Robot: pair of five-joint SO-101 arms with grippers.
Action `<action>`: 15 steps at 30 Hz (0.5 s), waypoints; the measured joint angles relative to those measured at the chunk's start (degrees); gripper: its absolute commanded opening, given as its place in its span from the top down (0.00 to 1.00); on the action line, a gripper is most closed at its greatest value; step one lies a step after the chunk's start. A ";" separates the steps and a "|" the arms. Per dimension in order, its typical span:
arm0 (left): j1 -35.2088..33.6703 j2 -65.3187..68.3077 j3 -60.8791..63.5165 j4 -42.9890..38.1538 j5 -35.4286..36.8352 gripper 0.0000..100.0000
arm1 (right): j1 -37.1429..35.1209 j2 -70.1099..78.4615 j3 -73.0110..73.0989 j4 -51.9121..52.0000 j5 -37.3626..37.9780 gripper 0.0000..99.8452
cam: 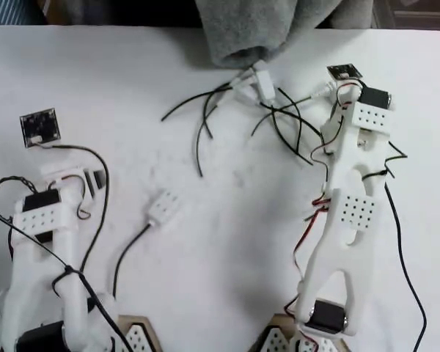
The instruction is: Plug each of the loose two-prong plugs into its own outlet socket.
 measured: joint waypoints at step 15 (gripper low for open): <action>0.00 0.00 0.00 0.00 0.00 0.76 | -2.11 -13.71 0.00 3.60 0.09 0.98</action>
